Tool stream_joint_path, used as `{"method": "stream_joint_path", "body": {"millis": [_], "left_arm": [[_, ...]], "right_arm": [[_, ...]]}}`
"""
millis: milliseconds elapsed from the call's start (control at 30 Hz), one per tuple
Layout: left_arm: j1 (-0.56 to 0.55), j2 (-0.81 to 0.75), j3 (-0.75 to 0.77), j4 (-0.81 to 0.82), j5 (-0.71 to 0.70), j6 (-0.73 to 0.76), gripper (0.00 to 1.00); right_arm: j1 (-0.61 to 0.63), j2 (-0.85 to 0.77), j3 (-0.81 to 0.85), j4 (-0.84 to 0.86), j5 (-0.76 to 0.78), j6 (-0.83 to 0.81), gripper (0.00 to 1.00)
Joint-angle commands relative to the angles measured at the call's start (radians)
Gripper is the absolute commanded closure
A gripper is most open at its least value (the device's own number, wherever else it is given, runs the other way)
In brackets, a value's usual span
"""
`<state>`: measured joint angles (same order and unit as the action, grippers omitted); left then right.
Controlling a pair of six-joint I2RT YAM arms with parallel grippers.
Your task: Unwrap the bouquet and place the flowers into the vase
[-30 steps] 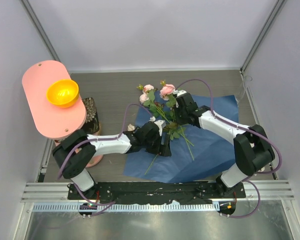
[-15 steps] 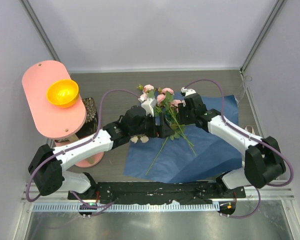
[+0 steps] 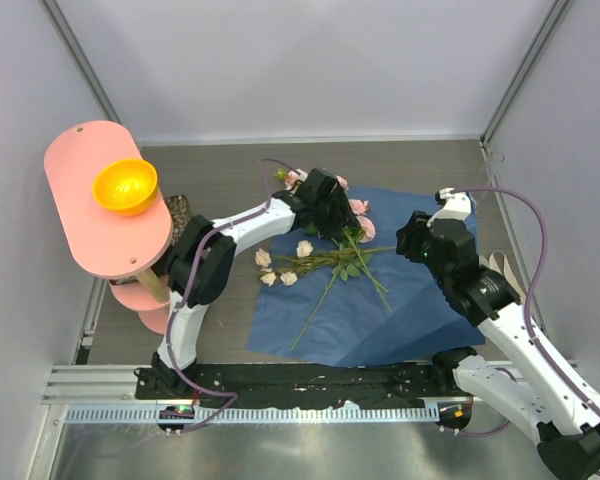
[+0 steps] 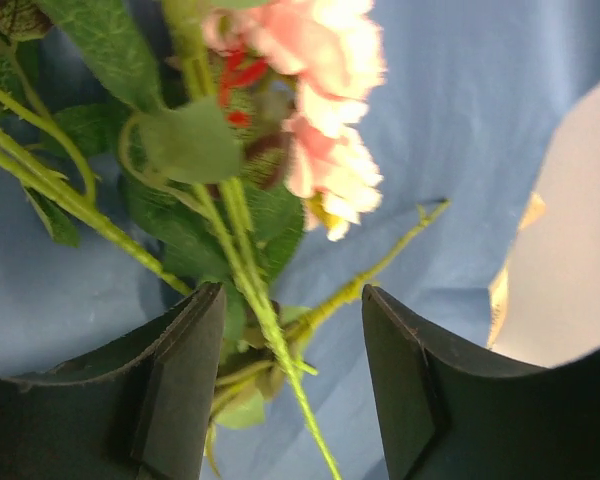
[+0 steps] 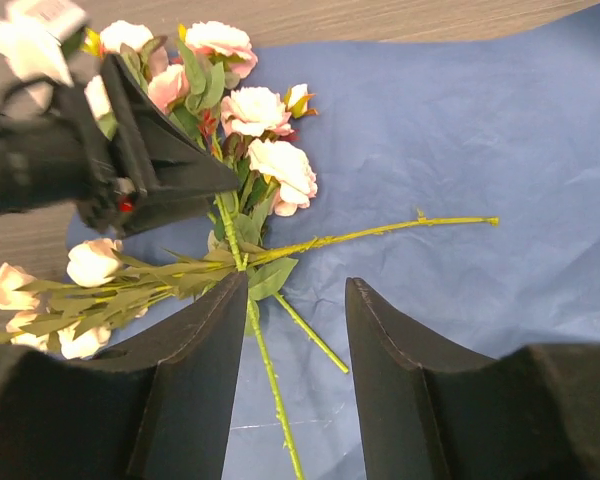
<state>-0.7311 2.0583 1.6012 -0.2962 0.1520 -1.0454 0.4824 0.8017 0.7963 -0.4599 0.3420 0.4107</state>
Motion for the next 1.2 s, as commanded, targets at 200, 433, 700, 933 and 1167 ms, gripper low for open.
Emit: {"method": "stream_joint_path", "body": {"millis": [200, 433, 700, 933, 1167], "left_arm": [[-0.001, 0.106, 0.036, 0.017, 0.0, -0.146, 0.51], [-0.016, 0.091, -0.01, 0.086, -0.026, -0.142, 0.66], [-0.019, 0.019, -0.078, 0.147, -0.054, -0.099, 0.74], [-0.021, -0.055, -0.136, 0.232, -0.06, -0.079, 0.61], [-0.024, -0.024, -0.15, 0.281, -0.009, -0.114, 0.55]], "right_arm": [[0.001, -0.004, -0.012, -0.022, 0.008, -0.007, 0.5], [0.001, -0.035, -0.06, -0.01, -0.038, 0.019, 0.5], [-0.001, -0.07, -0.078, -0.022, -0.055, 0.03, 0.5], [0.001, -0.078, -0.077, -0.02, -0.089, 0.019, 0.5], [-0.001, -0.116, -0.086, -0.008, -0.109, 0.014, 0.5]]}}
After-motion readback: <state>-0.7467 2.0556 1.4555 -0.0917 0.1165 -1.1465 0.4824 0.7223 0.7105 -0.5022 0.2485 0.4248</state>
